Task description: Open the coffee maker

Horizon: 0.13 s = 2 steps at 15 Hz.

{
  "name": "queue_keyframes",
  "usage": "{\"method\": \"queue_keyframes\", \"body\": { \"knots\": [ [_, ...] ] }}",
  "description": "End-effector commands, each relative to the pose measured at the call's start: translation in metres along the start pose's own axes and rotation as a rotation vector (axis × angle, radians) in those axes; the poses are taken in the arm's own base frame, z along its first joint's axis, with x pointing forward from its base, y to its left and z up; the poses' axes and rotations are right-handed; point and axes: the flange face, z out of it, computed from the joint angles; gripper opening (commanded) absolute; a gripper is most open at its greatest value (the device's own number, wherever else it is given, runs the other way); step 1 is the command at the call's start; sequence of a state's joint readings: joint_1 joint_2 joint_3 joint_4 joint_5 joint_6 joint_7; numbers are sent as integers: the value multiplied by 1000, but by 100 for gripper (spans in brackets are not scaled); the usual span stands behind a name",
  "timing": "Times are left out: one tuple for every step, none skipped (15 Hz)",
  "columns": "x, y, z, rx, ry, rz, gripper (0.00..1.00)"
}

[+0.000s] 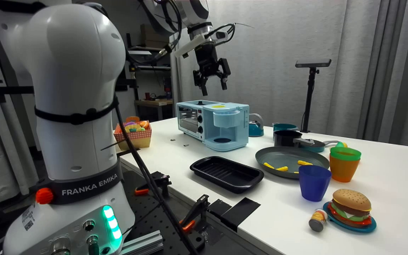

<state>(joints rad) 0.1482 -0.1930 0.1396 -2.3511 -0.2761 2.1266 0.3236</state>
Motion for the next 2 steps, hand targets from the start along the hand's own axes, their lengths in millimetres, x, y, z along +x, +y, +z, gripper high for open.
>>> {"method": "queue_keyframes", "body": {
  "knots": [
    [0, 0, 0, 0, -1, 0, 100],
    [0, 0, 0, 0, -1, -1, 100]
  ]
}}
